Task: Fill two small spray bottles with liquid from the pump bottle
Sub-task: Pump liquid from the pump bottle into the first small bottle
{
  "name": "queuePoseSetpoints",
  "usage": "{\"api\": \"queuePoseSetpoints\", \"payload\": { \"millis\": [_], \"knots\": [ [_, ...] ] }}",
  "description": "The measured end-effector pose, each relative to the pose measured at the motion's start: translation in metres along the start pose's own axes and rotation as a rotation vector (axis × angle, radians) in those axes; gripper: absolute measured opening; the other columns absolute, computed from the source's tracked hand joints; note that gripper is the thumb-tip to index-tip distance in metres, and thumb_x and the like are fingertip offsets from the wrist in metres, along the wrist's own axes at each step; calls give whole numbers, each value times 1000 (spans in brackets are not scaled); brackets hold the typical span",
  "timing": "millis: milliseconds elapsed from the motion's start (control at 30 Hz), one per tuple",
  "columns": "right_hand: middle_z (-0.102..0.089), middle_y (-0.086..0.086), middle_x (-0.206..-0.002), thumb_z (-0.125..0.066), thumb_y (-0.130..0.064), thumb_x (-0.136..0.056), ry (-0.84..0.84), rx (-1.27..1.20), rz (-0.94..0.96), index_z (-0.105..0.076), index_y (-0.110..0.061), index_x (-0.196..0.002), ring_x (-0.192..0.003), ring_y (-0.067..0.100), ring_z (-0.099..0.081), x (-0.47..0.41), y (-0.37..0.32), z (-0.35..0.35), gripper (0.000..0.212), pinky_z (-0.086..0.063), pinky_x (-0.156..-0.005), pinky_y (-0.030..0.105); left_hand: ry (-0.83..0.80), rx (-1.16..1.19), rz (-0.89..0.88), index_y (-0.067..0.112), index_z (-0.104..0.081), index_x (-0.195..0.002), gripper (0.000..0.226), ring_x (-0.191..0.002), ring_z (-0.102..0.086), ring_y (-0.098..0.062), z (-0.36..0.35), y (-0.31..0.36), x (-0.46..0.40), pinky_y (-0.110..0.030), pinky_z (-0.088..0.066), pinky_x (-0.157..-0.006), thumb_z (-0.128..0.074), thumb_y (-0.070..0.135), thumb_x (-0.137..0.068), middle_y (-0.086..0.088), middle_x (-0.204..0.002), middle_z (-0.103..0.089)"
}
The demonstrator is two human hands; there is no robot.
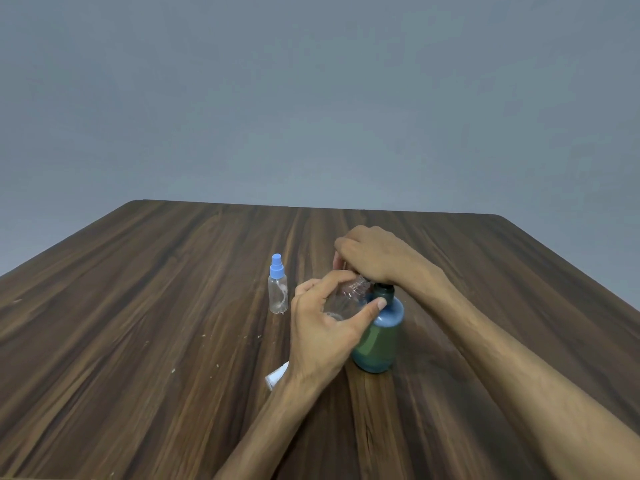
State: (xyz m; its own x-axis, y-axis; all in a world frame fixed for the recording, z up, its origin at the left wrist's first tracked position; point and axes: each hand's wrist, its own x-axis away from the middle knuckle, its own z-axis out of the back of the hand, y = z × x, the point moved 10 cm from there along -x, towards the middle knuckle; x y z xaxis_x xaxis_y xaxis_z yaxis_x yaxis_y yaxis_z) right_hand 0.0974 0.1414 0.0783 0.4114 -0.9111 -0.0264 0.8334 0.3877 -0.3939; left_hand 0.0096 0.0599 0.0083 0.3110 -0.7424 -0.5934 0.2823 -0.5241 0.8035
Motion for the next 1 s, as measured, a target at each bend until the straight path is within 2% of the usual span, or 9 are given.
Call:
{"api": "queuePoseSetpoints", "payload": {
  "millis": [67,167,333,467,533,633,767,867,1000],
  "knots": [
    [-79,1,-87,-41,-36,-89,-5,17,-9,-79,-19,-77,-83,25,-71,-1,2,-3,43,-58,-79,42,2,-3,15,40,-76,-109,43,-106,-74,-35,0,-1,1,-54,-63,-90,-89,59,-72,10,-100,-81],
    [-78,-4,-74,-47,-28,-92,74,-32,29,-80,-19,-71,-80,21,-74,1,-2,12,41,-60,-77,40,-8,-21,-11,42,-75,-111,44,-106,-74,-33,0,3,2,-53,-64,-88,-87,61,-73,14,-100,-81],
    [-77,4,-81,-46,-31,-85,5,-2,-10,-77,-13,-76,-82,28,-71,-4,3,-3,37,-57,-77,44,-4,-19,-23,41,-75,-110,41,-106,-74,-33,1,4,1,-52,-64,-89,-88,58,-75,16,-100,-81],
    [-75,0,-69,-49,-24,-90,101,-27,23,-76,-11,-70,-75,26,-71,-1,1,12,37,-52,-67,36,3,-28,-42,42,-75,-112,42,-104,-75,-31,2,8,2,-52,-63,-87,-87,58,-75,17,-99,-80],
    [-73,1,-69,-49,-25,-92,73,-8,17,-73,-11,-68,-74,27,-69,-2,2,6,36,-49,-66,37,3,-23,-40,42,-74,-111,42,-103,-75,-31,1,6,1,-53,-63,-87,-87,58,-75,17,-99,-80],
    [-69,2,-70,-47,-29,-97,53,28,27,-69,-12,-68,-70,24,-63,-3,0,1,40,-49,-67,38,1,-13,-32,41,-74,-109,40,-103,-75,-33,2,6,0,-54,-63,-88,-88,58,-75,15,-98,-81],
    [-76,0,-75,-45,-31,-96,100,-15,49,-74,-12,-71,-79,26,-71,-2,-2,13,43,-57,-77,43,-16,3,-22,40,-76,-108,39,-104,-75,-35,0,6,1,-55,-63,-89,-88,57,-75,15,-99,-82],
    [-73,2,-73,-46,-30,-97,49,8,28,-72,-15,-70,-77,27,-69,-1,0,1,41,-54,-74,42,-14,3,-7,40,-75,-108,40,-104,-75,-35,-1,4,0,-55,-63,-89,-89,57,-74,14,-99,-81],
    [-74,0,-71,-45,-29,-98,117,-6,52,-74,-13,-70,-76,25,-70,0,-3,13,43,-54,-72,39,-11,-4,-15,42,-75,-109,40,-104,-75,-34,1,4,1,-54,-63,-88,-88,58,-75,14,-99,-81]
  ]
}}
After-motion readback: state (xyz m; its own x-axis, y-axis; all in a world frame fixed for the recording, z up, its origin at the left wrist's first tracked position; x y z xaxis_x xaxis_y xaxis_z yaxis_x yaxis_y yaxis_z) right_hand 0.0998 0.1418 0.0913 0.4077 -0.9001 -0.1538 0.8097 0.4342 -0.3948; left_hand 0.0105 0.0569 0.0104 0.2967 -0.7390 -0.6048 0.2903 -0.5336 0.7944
